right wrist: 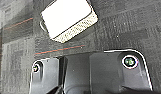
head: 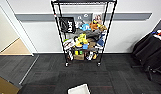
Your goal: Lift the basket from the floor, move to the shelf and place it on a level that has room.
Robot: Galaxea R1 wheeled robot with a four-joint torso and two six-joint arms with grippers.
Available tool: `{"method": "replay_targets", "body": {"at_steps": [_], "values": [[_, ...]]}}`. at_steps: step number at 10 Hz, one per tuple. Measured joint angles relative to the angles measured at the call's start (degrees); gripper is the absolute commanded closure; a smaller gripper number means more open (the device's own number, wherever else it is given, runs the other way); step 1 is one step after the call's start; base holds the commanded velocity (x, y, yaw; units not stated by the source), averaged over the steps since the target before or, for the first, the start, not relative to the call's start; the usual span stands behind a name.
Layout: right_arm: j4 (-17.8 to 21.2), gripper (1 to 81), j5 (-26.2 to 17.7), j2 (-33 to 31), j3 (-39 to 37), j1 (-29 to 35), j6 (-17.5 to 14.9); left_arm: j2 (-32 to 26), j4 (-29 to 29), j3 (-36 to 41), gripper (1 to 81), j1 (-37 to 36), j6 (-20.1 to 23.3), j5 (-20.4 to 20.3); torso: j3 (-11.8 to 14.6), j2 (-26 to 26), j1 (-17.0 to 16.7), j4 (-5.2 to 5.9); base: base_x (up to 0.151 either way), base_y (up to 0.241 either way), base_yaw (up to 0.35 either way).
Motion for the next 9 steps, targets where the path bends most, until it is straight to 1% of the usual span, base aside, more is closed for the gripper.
{"method": "replay_targets", "body": {"at_steps": [2, 3, 6, 9], "values": [[0.1, 1.0, -0.2, 0.0, 0.4, 0.4, 0.0, -0.7, -0.9, 0.2, 1.0, 0.0, 0.0, -0.2, 0.0, -0.7, 0.4, 0.0, 0.0, 0.0, 0.0], [0.1, 1.0, -1.0, -0.2, 0.6, 0.8, 0.0, -0.7, -2.5, 0.2, 1.0, 0.0, 0.0, -0.3, 0.0, -2.3, 1.4, 0.0, 0.0, 0.0, 0.0], [0.1, 1.0, -1.5, -0.9, 1.3, 3.0, 0.0, -1.0, -4.4, 0.2, 1.0, 0.0, -0.1, -0.5, 0.0, -8.1, 5.0, 0.0, 0.0, 0.0, 0.0], [0.7, 1.0, -2.1, -1.8, 2.2, 3.1, 0.0, -1.2, -4.7, 0.1, 1.0, -0.1, -0.2, -0.4, 0.0, -13.9, 8.6, 0.0, 0.0, 0.0, 0.0]]}}
